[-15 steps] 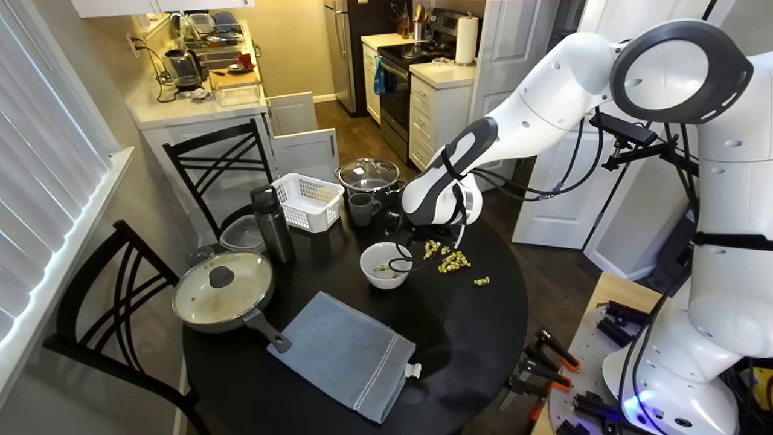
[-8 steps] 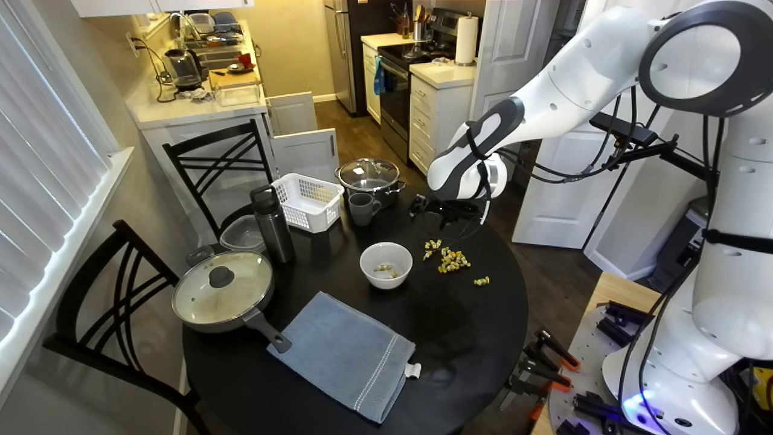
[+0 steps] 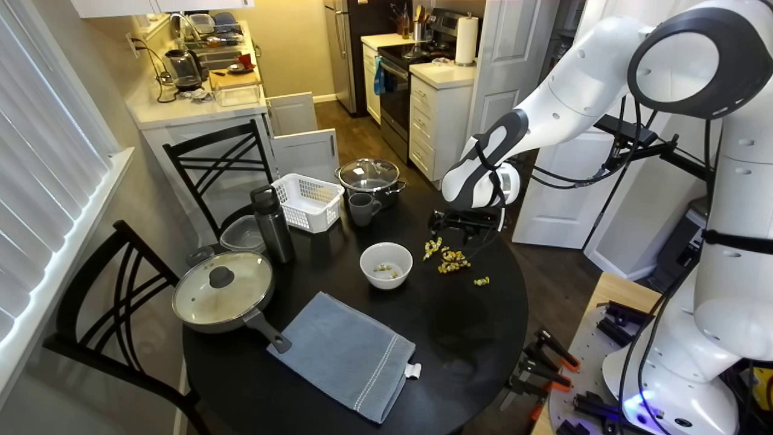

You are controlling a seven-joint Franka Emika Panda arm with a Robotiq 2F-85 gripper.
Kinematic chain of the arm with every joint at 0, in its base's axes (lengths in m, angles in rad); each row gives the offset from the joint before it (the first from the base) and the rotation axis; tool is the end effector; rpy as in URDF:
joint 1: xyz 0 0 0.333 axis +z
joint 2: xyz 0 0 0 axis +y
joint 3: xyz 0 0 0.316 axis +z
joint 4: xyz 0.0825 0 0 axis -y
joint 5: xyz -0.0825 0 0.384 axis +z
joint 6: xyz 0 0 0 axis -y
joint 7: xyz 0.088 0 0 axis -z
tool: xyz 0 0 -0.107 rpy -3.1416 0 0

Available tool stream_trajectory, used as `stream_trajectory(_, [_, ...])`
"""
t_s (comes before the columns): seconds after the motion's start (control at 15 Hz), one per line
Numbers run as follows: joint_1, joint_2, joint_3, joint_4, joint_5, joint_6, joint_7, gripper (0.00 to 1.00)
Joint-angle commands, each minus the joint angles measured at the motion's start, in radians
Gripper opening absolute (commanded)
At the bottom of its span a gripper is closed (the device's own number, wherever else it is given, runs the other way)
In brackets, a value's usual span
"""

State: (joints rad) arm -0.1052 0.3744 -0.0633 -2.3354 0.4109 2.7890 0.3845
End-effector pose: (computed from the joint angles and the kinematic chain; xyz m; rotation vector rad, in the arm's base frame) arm 0.5103 -0.1065 0.1822 -2.6810 1.3419 -0.1013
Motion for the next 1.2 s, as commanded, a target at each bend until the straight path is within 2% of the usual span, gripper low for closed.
stream_trajectory(0.0, [0.029, 0.045, -0.005, -0.03, 0.002, 0.034, 0.027, 1.0])
stream_trajectory(0.47, [0.066, 0.16, -0.046, -0.028, -0.002, 0.081, 0.087, 1.0])
stream_trajectory(1.13, [0.032, 0.259, -0.01, 0.029, 0.088, 0.176, 0.141, 1.0])
